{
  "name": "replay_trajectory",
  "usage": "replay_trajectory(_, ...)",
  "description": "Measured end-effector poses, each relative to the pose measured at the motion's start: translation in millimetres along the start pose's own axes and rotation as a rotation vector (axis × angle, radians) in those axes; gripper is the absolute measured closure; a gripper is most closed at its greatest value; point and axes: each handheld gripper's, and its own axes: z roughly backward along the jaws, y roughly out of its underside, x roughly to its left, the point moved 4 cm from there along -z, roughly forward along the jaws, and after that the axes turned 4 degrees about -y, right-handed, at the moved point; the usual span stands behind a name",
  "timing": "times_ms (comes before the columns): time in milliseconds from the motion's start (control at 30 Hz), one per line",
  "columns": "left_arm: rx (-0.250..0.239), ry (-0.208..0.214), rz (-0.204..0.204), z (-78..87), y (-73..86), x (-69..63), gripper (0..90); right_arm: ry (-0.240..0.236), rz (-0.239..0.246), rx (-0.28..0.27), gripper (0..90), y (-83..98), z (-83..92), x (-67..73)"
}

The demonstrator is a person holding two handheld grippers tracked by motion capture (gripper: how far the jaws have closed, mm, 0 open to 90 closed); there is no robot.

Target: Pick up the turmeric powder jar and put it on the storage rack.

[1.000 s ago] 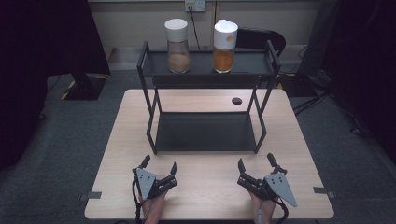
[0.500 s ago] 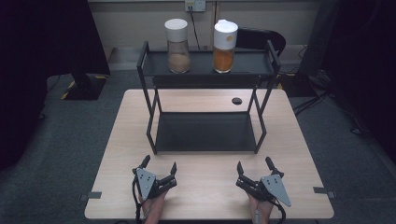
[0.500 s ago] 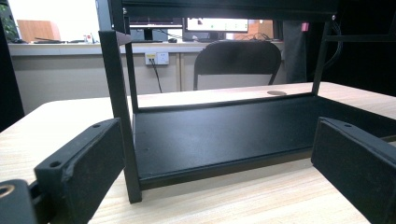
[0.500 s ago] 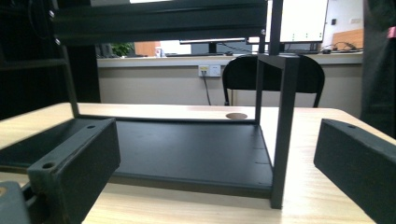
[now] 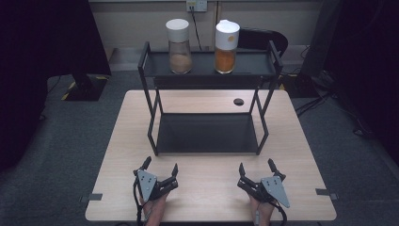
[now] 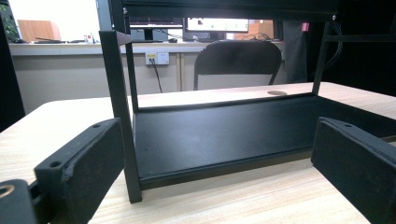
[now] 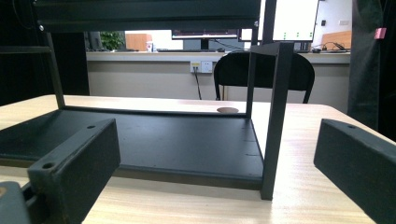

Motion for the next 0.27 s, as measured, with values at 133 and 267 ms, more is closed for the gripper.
replay_trajectory(133, 0.000, 0.001, 0.000, 0.0, 0.0, 0.2, 2.1, 0.014, 0.002, 0.005, 0.0, -0.6, -0.6, 1.9)
replay_trajectory(267, 0.002, 0.003, 0.000, -0.3, -0.3, 0.4, 1.9, 0.017, 0.002, 0.005, 0.0, -0.5, -0.6, 2.3)
